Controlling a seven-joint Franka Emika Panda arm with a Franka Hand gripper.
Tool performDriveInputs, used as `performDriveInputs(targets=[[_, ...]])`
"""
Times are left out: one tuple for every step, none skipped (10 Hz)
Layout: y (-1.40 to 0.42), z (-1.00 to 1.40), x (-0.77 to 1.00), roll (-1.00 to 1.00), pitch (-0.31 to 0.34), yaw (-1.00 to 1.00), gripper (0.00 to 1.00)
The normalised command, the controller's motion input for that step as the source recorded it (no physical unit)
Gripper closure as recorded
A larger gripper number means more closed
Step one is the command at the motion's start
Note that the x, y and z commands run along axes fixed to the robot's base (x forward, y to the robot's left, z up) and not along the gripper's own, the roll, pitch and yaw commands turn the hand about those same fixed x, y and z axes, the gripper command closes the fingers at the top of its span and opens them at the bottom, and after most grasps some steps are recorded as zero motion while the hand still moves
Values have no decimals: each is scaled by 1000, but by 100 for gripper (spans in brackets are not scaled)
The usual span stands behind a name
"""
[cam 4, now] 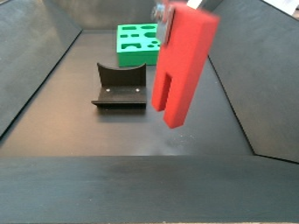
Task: Pick up the double-square object. Move up. Move to above the board. Insert the double-square object.
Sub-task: Move to above the board.
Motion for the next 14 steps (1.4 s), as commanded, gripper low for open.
performDriveInputs(targets=[[247,1000,-166,46,-10,-11,100],[227,1000,-155,26,32,-16,100],[201,1000,-134,9,58,-18,100],[189,1000,-119,5,76,-19,100],[179,1000,-109,3,86,-20,100],[153,1000,-85,-2,92,-18,100],[130,1000,-67,-4,94,-17,100],[94,890,-39,-1,98,-16,100],[74,785,-31,1,100,-14,100],[39,522,-13,12,98,-8,100],[26,419,-9,15,97,-4,100],[14,210,-3,22,98,4,100],[-1000,-57,38,19,399,-1000,100],[-1000,-62,40,28,392,-1000,100]])
